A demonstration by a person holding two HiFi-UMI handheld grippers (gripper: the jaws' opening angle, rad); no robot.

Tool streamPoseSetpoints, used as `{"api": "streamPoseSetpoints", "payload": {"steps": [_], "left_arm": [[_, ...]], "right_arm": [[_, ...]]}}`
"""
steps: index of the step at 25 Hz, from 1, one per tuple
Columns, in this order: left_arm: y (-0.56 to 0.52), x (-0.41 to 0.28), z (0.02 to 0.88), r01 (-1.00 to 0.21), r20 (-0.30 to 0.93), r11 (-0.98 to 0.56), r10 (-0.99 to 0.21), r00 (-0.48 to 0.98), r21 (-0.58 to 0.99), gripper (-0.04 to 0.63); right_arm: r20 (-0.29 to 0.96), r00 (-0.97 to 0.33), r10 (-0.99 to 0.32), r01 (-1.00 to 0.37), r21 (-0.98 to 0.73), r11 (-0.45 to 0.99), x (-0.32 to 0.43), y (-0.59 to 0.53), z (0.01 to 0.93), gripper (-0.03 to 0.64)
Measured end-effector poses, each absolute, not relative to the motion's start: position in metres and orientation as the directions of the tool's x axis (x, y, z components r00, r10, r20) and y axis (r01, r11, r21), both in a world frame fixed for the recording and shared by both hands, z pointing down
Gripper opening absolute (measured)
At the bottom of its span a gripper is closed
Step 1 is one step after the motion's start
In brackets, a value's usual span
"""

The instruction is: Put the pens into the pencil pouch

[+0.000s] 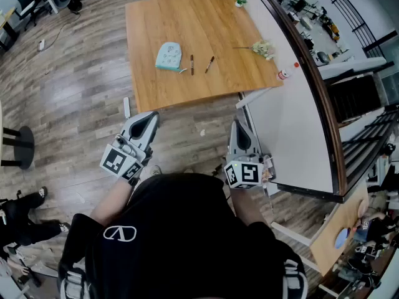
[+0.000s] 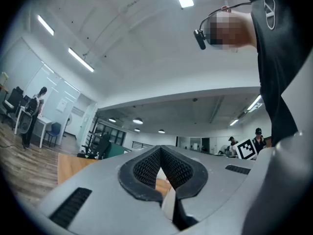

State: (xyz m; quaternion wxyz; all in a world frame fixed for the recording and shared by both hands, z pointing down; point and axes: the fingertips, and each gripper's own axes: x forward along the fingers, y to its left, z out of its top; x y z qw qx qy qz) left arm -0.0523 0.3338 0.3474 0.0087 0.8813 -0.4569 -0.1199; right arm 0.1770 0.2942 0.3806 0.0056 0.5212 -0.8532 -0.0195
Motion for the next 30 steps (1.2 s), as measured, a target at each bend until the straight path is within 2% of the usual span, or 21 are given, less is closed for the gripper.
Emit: {"api": "streamPoseSetpoints", "payload": {"steps": [16, 30], "left_arm": [[0.329, -0.046, 0.356, -0.805, -0.192, -0.572, -0.817, 0.544, 0.155, 0.002], [0.295, -0.016, 0.37, -0.868, -0.133, -0.47, -0.882, 0.453, 0.159, 0.002]], "right_arm": [[-0.047, -0.5, -0.865, -0.865, -0.029, 0.502, 0.184, 0.288, 0.377, -0.008], [-0.077, -0.569, -0.819, -0.814, -0.088, 0.574, 0.224, 0.236, 0.398, -0.006]]}}
